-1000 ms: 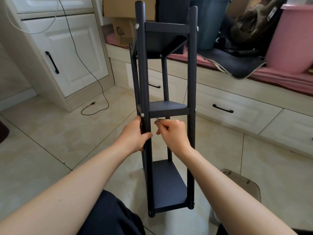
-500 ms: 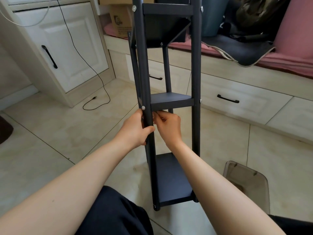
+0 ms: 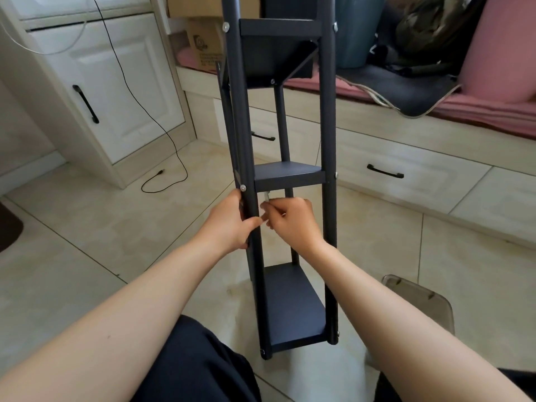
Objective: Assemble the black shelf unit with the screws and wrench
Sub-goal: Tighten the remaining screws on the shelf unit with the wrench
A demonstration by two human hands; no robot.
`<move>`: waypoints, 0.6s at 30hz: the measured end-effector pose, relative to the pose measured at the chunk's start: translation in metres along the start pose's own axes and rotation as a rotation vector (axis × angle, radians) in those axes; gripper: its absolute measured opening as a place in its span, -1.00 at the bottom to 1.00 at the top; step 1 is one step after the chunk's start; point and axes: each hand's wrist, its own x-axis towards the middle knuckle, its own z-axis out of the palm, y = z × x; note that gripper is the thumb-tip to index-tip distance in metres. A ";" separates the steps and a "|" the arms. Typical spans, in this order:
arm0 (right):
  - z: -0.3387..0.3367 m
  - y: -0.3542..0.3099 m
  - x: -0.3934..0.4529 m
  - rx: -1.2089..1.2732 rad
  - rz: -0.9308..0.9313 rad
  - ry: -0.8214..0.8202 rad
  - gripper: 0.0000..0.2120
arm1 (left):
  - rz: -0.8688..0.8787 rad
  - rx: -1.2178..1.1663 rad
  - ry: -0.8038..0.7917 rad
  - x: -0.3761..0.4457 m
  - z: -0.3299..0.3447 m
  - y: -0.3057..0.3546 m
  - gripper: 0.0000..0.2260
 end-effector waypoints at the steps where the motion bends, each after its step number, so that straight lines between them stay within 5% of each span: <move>1: -0.009 -0.002 -0.003 -0.052 0.017 -0.073 -0.80 | -0.010 0.006 -0.003 -0.001 0.000 0.002 -0.63; 5: -0.056 -0.017 -0.013 -0.277 0.033 -0.297 -0.80 | -0.034 0.007 -0.013 -0.006 0.000 0.005 -0.58; 8: -0.097 -0.027 -0.021 -0.358 -0.041 -0.262 -0.80 | -0.018 0.038 -0.031 -0.009 -0.002 0.007 -0.60; 13: -0.141 -0.026 -0.026 -0.141 0.096 -0.040 -0.78 | -0.016 0.105 -0.070 -0.015 -0.003 0.008 -0.58; 18: -0.150 -0.034 -0.007 0.126 0.251 -0.062 -0.79 | -0.038 0.080 -0.081 -0.017 -0.003 0.007 -0.64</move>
